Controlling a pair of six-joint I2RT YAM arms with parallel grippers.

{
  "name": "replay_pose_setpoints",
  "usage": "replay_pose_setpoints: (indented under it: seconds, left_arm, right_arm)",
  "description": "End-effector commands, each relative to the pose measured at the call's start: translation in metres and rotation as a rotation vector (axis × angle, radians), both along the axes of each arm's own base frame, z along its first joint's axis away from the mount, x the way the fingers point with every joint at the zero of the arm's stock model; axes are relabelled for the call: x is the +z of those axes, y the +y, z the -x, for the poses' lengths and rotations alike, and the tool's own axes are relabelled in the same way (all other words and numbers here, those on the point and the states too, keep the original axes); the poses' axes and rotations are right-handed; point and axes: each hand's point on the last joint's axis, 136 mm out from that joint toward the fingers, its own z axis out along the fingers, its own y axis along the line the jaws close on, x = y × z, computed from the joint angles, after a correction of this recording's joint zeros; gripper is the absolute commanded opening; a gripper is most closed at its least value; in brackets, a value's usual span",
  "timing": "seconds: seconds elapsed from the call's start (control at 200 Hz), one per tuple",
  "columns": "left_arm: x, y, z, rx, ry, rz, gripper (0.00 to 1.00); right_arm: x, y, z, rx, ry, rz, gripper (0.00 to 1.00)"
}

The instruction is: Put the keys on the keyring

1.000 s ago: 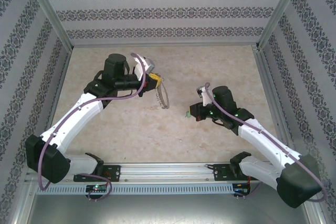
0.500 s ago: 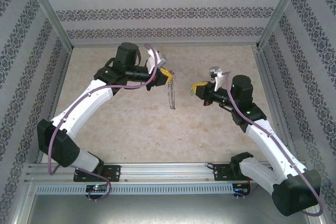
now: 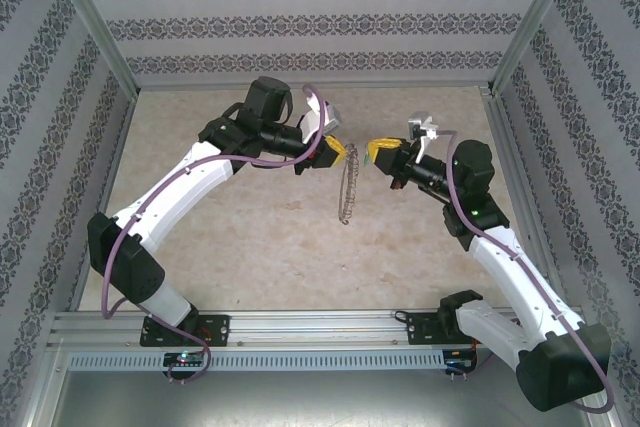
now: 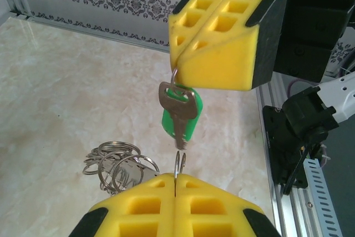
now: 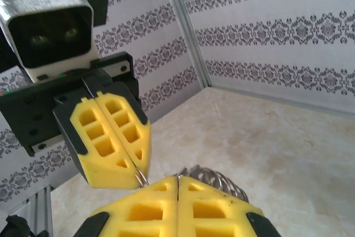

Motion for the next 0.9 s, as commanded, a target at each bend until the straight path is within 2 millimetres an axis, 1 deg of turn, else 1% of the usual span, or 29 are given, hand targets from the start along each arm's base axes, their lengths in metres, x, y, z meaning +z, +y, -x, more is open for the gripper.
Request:
replay_pose_setpoints:
  seconds: [0.0, 0.2, 0.325, 0.5, 0.694, 0.894]
  left_arm:
    - [0.015, -0.007, 0.009, -0.058, -0.039, 0.024, 0.0]
    - [0.015, -0.011, 0.008, -0.055, -0.039, 0.025, 0.0]
    - [0.013, -0.013, 0.003, -0.031, -0.038, 0.02, 0.0]
    - [0.013, -0.015, 0.001, -0.02, -0.032, 0.023, 0.0]
    - [0.014, -0.015, 0.002, -0.019, -0.032, 0.024, 0.0]
    - [0.014, -0.016, 0.004, -0.023, -0.031, 0.021, 0.0]
  right_arm:
    - [0.022, -0.001, 0.008, 0.014, -0.069, -0.048, 0.0]
    - [0.024, 0.005, 0.016, 0.046, -0.062, -0.06, 0.0]
    - [0.019, 0.011, 0.021, 0.072, -0.054, -0.055, 0.0]
    - [0.008, 0.018, 0.026, 0.101, -0.033, -0.037, 0.0]
    - [-0.002, 0.021, 0.026, 0.101, -0.015, -0.026, 0.0]
    - [-0.004, 0.025, 0.023, 0.099, -0.016, -0.02, 0.0]
